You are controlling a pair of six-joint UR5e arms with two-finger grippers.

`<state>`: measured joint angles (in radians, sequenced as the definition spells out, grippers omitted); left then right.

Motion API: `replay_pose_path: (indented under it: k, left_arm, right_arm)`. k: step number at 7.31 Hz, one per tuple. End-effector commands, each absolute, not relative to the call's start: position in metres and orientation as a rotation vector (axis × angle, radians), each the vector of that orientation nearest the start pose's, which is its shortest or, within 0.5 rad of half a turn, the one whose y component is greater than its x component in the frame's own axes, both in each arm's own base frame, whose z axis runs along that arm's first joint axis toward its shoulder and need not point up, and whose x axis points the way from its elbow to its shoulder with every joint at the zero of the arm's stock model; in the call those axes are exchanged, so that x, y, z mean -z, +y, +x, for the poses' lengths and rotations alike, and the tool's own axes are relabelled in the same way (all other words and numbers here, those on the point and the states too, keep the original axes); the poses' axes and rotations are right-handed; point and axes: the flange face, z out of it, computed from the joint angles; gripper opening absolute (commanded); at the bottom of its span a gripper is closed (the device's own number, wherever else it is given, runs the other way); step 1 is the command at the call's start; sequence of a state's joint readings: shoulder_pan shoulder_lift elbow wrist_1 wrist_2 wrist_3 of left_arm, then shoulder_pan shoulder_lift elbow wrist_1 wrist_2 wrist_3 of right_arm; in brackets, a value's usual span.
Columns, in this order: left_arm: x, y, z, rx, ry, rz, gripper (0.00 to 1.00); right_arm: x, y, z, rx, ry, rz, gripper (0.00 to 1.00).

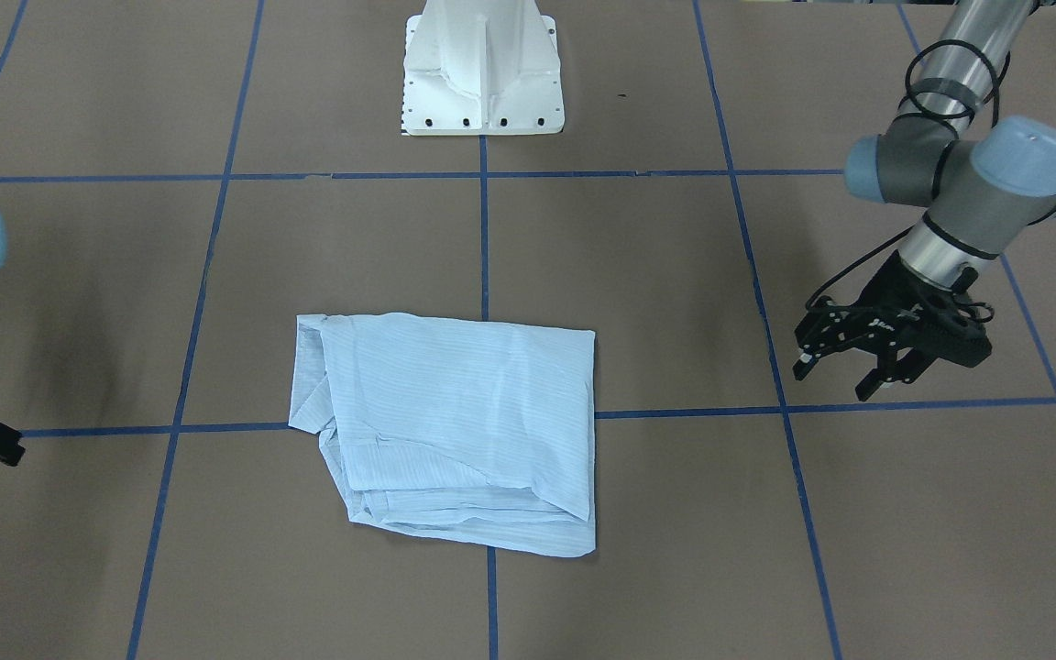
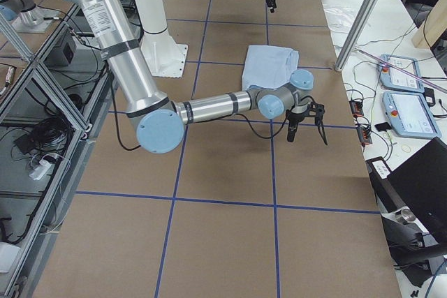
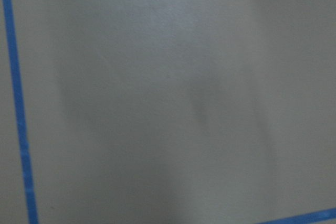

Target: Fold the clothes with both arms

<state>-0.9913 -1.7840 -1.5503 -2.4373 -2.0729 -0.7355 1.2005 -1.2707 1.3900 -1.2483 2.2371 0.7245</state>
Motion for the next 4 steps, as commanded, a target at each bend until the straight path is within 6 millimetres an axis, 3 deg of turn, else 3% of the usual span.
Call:
replay_pose_path:
  k: [1, 3, 4]
  left_arm:
    - [-0.522, -0.529, 0.14, -0.281, 0.89, 0.584, 0.99]
    - [-0.562, -0.52, 0.076, -0.342, 0.789, 0.583, 0.99]
    - [-0.575, -0.522, 0.036, -0.328, 0.748, 0.547, 0.99]
  right_arm:
    - [-0.61, -0.581, -0.078, -0.095, -0.809, 0.039, 1.0]
    - [-0.638, -0.564, -0.038, -0.017, -0.821, 0.068, 1.0]
    - [-0.636, -0.563, -0.009, -0.034, -0.828, 0.061, 1.0]
